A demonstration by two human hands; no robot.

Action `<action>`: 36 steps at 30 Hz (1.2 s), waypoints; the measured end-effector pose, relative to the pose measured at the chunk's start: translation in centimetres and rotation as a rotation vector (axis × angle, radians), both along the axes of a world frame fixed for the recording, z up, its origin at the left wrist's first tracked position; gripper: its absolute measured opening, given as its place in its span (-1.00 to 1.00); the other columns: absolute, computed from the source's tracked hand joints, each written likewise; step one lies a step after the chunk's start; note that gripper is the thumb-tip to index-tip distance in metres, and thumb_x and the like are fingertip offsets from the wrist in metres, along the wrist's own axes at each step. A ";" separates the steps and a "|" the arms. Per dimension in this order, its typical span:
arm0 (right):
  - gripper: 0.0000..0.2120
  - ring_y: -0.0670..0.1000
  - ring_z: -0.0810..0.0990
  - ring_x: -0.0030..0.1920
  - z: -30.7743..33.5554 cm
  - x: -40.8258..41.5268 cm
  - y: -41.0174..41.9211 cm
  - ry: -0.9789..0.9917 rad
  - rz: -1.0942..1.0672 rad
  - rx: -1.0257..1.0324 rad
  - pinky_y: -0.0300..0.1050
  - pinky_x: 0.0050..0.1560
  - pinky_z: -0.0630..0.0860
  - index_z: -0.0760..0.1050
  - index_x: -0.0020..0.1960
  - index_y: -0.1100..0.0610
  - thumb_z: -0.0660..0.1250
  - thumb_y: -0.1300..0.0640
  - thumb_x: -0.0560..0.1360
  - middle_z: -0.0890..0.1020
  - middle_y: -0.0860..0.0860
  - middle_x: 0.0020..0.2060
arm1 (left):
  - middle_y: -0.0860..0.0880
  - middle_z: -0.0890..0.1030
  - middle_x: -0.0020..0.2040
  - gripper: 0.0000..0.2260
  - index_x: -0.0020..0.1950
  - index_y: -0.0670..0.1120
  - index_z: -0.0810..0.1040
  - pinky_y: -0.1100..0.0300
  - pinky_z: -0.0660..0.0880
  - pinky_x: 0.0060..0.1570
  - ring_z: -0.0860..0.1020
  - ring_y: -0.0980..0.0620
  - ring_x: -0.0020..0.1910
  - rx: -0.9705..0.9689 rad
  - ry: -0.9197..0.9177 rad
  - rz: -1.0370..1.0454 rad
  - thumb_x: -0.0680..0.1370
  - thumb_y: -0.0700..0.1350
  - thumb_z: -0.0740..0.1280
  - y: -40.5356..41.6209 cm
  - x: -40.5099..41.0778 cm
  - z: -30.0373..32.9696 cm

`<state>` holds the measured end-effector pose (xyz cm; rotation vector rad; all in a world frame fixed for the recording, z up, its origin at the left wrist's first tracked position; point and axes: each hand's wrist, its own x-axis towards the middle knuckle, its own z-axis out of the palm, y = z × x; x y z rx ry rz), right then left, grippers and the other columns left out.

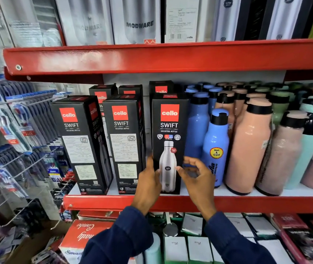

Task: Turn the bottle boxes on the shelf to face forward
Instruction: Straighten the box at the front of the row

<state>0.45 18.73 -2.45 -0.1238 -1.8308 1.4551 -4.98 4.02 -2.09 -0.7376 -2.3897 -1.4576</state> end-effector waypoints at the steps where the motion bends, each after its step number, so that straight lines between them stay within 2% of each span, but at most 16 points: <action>1: -0.71 -0.28 0.67 -0.14 0.0 0.0 -0.1 0.005 0.009 0.000 -0.50 -0.18 0.52 0.61 0.10 0.04 0.53 0.21 0.40 0.69 -0.18 -0.07 | -0.12 0.65 -0.19 -0.54 0.52 -0.14 0.18 0.31 0.38 -0.42 0.66 -0.21 -0.22 -0.022 -0.009 0.016 0.63 -0.32 0.16 0.0 -0.1 -0.2; 4: -0.71 -0.30 0.66 -0.14 -0.2 -0.2 -0.3 0.012 0.010 -0.011 -0.52 -0.19 0.51 0.62 0.11 0.05 0.51 0.22 0.41 0.69 -0.16 -0.07 | -0.07 0.58 -0.23 -0.62 0.46 -0.17 0.25 0.24 0.32 -0.39 0.64 -0.23 -0.22 -0.057 -0.018 0.031 0.64 -0.28 0.18 -0.2 0.1 -0.7; 8: -0.68 -0.28 0.67 -0.11 -0.5 -0.5 0.1 -0.012 -0.012 0.000 -0.50 -0.16 0.52 0.61 0.17 0.10 0.50 0.21 0.43 0.71 -0.05 -0.02 | -0.10 0.64 -0.20 -0.68 0.41 -0.18 0.31 0.29 0.35 -0.42 0.56 -0.03 -0.35 -0.082 -0.012 0.029 0.66 -0.21 0.21 -0.4 0.2 -1.3; 11: -0.67 -0.30 0.66 -0.11 -0.7 -0.7 0.3 -0.023 -0.014 -0.005 -0.52 -0.15 0.51 0.60 0.19 0.12 0.49 0.23 0.44 0.70 -0.02 0.00 | -0.05 0.59 -0.28 -0.73 0.36 -0.18 0.33 0.33 0.37 -0.50 0.49 0.14 -0.45 -0.115 -0.004 0.041 0.66 -0.21 0.20 -0.5 0.3 -1.1; 16: -0.67 -0.25 0.67 -0.09 -0.6 -0.4 0.0 -0.012 -0.015 -0.022 -0.46 -0.11 0.55 0.60 0.19 0.09 0.47 0.27 0.44 0.70 0.00 0.05 | 0.03 0.51 -0.34 -0.72 0.37 -0.23 0.33 0.33 0.35 -0.49 0.46 0.14 -0.45 -0.147 -0.014 0.025 0.66 -0.24 0.19 -0.8 0.9 -0.6; 18: -0.67 -0.13 0.69 -0.03 -0.6 0.2 -0.4 0.022 -0.050 -0.044 -0.33 -0.03 0.60 0.60 0.17 0.05 0.48 0.26 0.43 0.69 -0.03 0.05 | -0.02 0.59 -0.29 -0.61 0.47 -0.20 0.30 0.36 0.44 -0.41 0.55 0.08 -0.38 -0.129 0.015 0.015 0.65 -0.22 0.22 -1.5 1.5 -0.4; 20: -0.70 -0.04 0.69 -0.02 -0.4 1.1 -0.8 0.098 -0.143 -0.019 -0.18 0.01 0.63 0.60 0.12 0.03 0.48 0.26 0.43 0.69 -0.04 0.02 | -0.02 0.70 -0.11 -0.55 0.51 -0.13 0.32 0.17 0.60 -0.11 0.66 0.03 -0.17 -0.126 0.051 0.012 0.63 -0.17 0.28 -2.9 2.2 -0.1; 21: -0.72 -0.02 0.69 -0.03 -0.1 1.6 -1.1 0.144 -0.180 0.001 -0.17 0.00 0.63 0.60 0.09 0.00 0.46 0.26 0.43 0.70 -0.05 -0.01 | 0.08 0.69 -0.08 -0.58 0.48 -0.11 0.39 0.17 0.62 -0.01 0.66 0.13 -0.12 -0.122 0.078 0.012 0.61 -0.14 0.31 -3.7 2.5 0.0; 23: -0.74 -0.02 0.69 -0.07 0.7 2.5 -1.9 0.207 -0.183 0.028 -0.21 -0.02 0.62 0.61 0.03 -0.08 0.42 0.23 0.44 0.70 -0.09 -0.06 | 0.23 0.68 -0.12 -0.71 0.32 -0.05 0.58 0.45 0.57 -0.08 0.64 0.32 -0.18 -0.106 0.156 0.037 0.59 -0.11 0.35 -5.4 3.1 0.7; 25: -0.75 -0.03 0.70 -0.07 1.5 2.8 -3.2 0.183 -0.067 0.064 -0.26 0.00 0.60 0.63 0.03 -0.07 0.36 0.22 0.46 0.72 -0.10 -0.08 | 0.11 0.74 -0.06 -0.77 0.21 -0.04 0.66 0.51 0.55 -0.17 0.68 0.26 -0.24 -0.109 0.256 0.145 0.58 -0.04 0.36 -7.2 3.4 1.8; 27: -0.70 -0.09 0.69 0.01 2.1 2.5 -5.2 0.069 0.122 0.131 -0.30 0.05 0.59 0.62 0.14 -0.05 0.33 0.22 0.49 0.73 -0.13 -0.01 | -0.04 0.76 -0.03 -0.70 0.21 -0.08 0.65 0.31 0.64 -0.11 0.70 0.11 -0.20 -0.098 0.321 0.273 0.56 0.04 0.33 -8.7 3.3 2.8; 29: -0.62 -0.20 0.63 0.16 2.2 2.0 -7.4 -0.055 0.267 0.191 -0.35 0.17 0.53 0.53 0.32 0.00 0.29 0.22 0.53 0.68 -0.09 0.17 | -0.11 0.74 -0.02 -0.60 0.30 -0.13 0.58 0.13 0.67 -0.09 0.70 -0.02 -0.17 -0.116 0.327 0.387 0.56 0.07 0.32 -9.9 2.9 3.4; 30: -0.59 -0.23 0.58 0.23 2.1 1.6 -8.4 -0.095 0.291 0.203 -0.37 0.24 0.48 0.47 0.38 0.04 0.27 0.23 0.55 0.63 -0.04 0.25 | -0.13 0.74 -0.01 -0.56 0.35 -0.15 0.53 0.12 0.65 -0.08 0.70 -0.05 -0.18 -0.144 0.316 0.427 0.56 0.07 0.34 -10.3 2.6 3.6; 32: -0.54 -0.21 0.51 0.31 1.9 0.9 -9.8 -0.152 0.267 0.221 -0.39 0.29 0.41 0.36 0.46 0.10 0.24 0.24 0.57 0.56 0.02 0.34 | -0.15 0.73 -0.09 -0.46 0.43 -0.20 0.44 0.21 0.56 -0.15 0.64 0.06 -0.29 -0.197 0.279 0.450 0.55 0.08 0.37 -10.5 2.0 3.6; 34: -0.51 -0.17 0.57 0.24 1.8 0.3 -10.8 -0.203 0.190 0.244 -0.52 0.13 0.42 0.29 0.50 0.11 0.23 0.21 0.58 0.61 0.06 0.28 | -0.13 0.68 -0.22 -0.37 0.49 -0.25 0.33 0.27 0.46 -0.24 0.55 0.14 -0.36 -0.219 0.247 0.427 0.54 0.08 0.36 -10.4 1.6 3.3; 36: -0.50 -0.18 0.61 0.10 1.9 -0.2 -11.3 -0.229 0.129 0.261 -0.56 -0.17 0.45 0.27 0.51 0.10 0.21 0.22 0.58 0.70 0.09 0.07 | -0.20 0.68 -0.10 -0.31 0.54 -0.25 0.22 0.19 0.52 -0.14 0.64 -0.03 -0.22 -0.205 0.190 0.381 0.52 0.05 0.36 -10.2 0.7 2.9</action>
